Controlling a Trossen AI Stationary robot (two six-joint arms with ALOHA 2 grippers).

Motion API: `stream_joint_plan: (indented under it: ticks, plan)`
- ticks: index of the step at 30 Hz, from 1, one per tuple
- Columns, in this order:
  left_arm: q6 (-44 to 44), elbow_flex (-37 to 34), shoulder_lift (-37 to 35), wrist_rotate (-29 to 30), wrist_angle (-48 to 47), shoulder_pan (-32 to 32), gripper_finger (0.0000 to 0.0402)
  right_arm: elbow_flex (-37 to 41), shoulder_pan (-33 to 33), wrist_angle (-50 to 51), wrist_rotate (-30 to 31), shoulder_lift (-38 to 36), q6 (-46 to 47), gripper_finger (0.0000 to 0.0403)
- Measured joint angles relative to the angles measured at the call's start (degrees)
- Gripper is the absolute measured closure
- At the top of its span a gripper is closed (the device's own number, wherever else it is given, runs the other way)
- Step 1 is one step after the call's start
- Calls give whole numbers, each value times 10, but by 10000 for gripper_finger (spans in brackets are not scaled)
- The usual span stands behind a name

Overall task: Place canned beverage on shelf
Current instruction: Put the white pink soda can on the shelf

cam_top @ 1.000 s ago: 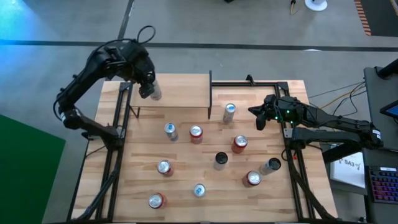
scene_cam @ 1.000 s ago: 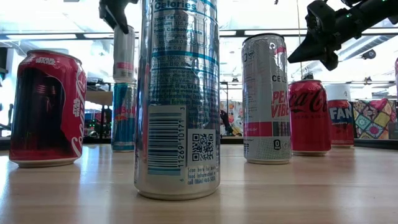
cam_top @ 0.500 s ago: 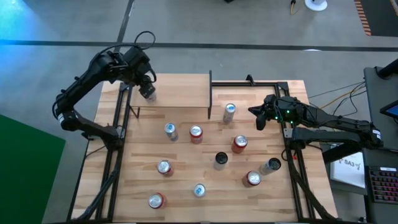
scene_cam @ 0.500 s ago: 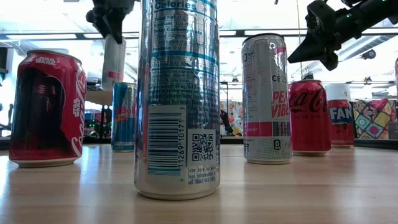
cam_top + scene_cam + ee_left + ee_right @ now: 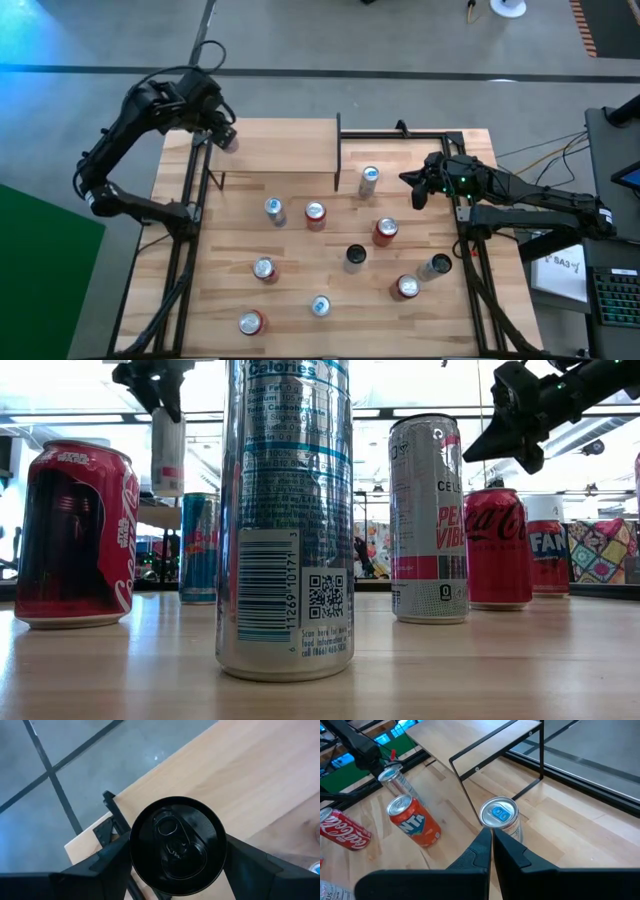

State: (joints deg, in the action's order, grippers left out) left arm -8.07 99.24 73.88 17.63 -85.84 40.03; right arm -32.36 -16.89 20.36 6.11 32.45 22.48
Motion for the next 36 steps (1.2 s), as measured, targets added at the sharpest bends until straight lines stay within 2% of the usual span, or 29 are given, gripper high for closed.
stream_joint_plan:
  ticks: [11, 28, 36]
  plan:
    - [-9, -7, 1, -7, 8, -1, 150, 3, 0, 0, 0, 0, 0, 394]
    - [-11, -79, -9, -28, 44, -1, 149, 4, 0, 0, 0, 0, 1, 394]
    - [-5, -79, -9, -32, 47, -1, 134, 4, 0, 0, 0, 0, 4, 394]
